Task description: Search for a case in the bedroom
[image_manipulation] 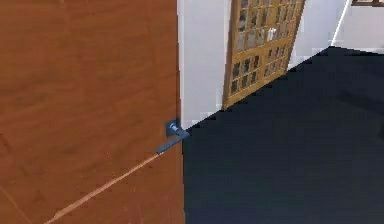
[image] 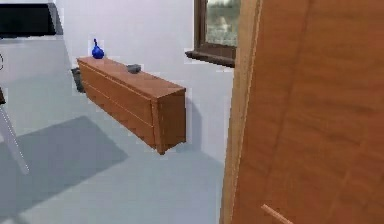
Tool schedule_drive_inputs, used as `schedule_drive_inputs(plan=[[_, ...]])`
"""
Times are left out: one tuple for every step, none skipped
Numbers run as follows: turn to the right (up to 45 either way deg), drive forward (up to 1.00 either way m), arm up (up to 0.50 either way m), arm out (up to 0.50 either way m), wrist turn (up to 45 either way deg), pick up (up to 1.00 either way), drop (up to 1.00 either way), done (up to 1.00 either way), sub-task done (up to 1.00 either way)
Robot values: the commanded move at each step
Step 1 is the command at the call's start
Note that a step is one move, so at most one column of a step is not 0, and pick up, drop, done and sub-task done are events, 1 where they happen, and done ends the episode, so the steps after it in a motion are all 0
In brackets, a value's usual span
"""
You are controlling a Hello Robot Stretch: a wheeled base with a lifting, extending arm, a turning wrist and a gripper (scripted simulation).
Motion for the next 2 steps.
schedule_drive_inputs(plan=[[-42.0, 0.00, 0.00, 0.00, 0.0, 0.00, 0.00, 0.00, 0.00], [0.0, 1.00, 0.00, 0.00, 0.0, 0.00, 0.00, 0.00, 0.00]])
